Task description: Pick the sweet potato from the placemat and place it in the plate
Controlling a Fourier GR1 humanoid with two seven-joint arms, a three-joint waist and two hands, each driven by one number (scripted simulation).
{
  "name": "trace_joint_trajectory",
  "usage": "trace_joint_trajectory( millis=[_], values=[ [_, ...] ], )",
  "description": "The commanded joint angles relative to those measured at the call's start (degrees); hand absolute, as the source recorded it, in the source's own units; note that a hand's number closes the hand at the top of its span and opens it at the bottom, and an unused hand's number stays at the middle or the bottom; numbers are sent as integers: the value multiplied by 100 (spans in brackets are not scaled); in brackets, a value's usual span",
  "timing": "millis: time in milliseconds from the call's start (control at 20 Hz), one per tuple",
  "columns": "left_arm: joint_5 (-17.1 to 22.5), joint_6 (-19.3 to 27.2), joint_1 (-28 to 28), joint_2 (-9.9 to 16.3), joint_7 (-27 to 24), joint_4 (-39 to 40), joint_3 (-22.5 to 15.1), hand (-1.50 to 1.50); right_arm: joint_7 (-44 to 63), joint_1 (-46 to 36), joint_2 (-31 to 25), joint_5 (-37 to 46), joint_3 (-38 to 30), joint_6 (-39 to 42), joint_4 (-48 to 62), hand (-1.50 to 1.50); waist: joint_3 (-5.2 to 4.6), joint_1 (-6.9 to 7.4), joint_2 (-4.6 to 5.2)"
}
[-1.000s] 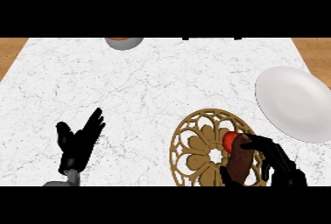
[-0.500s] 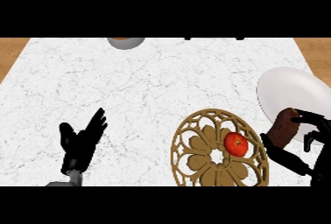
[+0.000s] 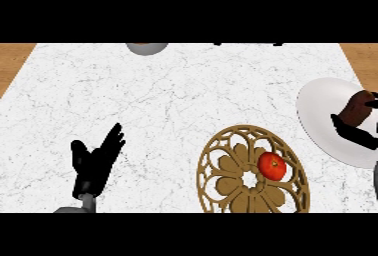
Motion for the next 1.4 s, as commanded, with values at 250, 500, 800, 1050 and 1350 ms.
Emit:
trace_joint_trajectory(
  millis=[250, 500, 800, 1050, 1350],
  values=[
    [-90, -21, -173, -37, -37, 124, 23, 0, -1786, -1894, -1083, -690, -1071, 718, 3395, 150, 4, 63, 36],
    [29, -213, -220, 57, 224, -215, -52, 0, -642, -1844, -1385, 389, -242, 853, 4502, -150, 8, 296, 113],
    [-256, 153, -158, -332, 23, -36, -271, 0, -1540, -2379, -1258, 87, -493, 1589, 5336, -150, 31, 257, 126],
    [39, -227, -139, 93, 125, -8, 79, 0, -2375, -2584, -1178, -484, -1024, 2036, 5386, -150, 30, 223, 98],
    [-123, 5, -290, -159, 27, 162, -16, 0, -2709, -2608, -1589, -1264, -1838, 2677, 5671, -150, 24, 119, 93]
  ],
)
